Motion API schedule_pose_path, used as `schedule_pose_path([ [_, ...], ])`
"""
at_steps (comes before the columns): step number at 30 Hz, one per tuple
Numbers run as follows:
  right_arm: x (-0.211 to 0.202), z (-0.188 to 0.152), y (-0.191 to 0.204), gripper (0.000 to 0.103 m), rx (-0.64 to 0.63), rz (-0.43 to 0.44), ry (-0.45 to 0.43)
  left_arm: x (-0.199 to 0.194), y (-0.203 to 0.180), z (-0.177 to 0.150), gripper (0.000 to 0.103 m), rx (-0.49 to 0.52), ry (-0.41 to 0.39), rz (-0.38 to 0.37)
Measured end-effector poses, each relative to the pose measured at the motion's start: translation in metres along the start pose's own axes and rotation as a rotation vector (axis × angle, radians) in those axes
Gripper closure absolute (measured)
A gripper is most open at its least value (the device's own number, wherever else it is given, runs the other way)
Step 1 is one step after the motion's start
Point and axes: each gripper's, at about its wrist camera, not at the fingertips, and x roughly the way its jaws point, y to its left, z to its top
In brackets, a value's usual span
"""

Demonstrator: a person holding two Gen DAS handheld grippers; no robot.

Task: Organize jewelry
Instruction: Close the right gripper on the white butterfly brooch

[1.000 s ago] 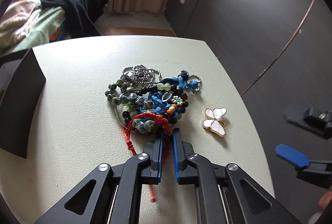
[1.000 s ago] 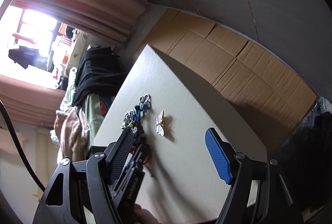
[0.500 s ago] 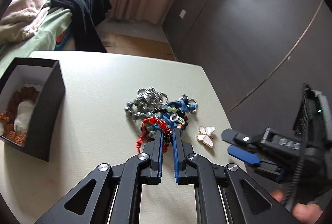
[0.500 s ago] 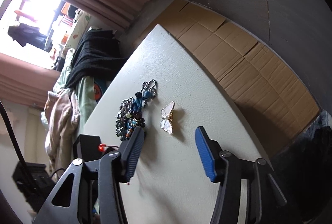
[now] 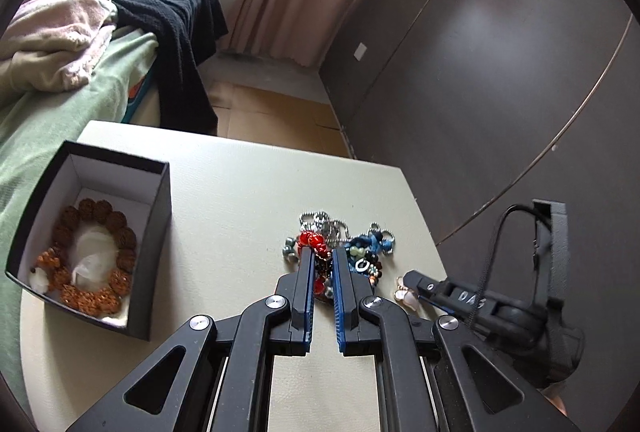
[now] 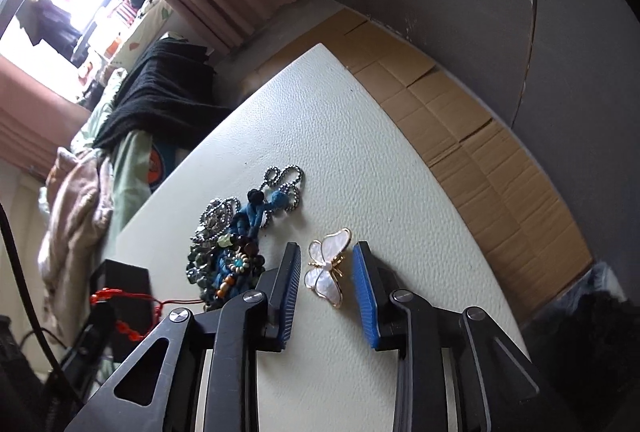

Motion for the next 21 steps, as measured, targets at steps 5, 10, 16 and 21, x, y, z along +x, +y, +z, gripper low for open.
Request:
schedule_pose_path([
  [5,0.001,-0.002,0.015,0.079,-0.092,-0.077,-0.006,-0.002,0.003,0.003,0.095,0.005,-0.007,0.005],
  [10,0.001,-0.005,0.02,0.089,-0.168,-0.151,-0.009,-0.018,0.01,0.01,0.095,0.005,-0.047,0.009],
  [16,-0.01,-0.009,0.016,0.089,-0.117,-0.075,-0.004,-0.044,0.028,0.013,0.095,-0.019,-0.087,0.012],
  [21,-0.023,-0.018,0.023,0.089,-0.102,0.001,-0.02,-0.066,0.049,0.017,0.095,-0.054,-0.13,0.025],
])
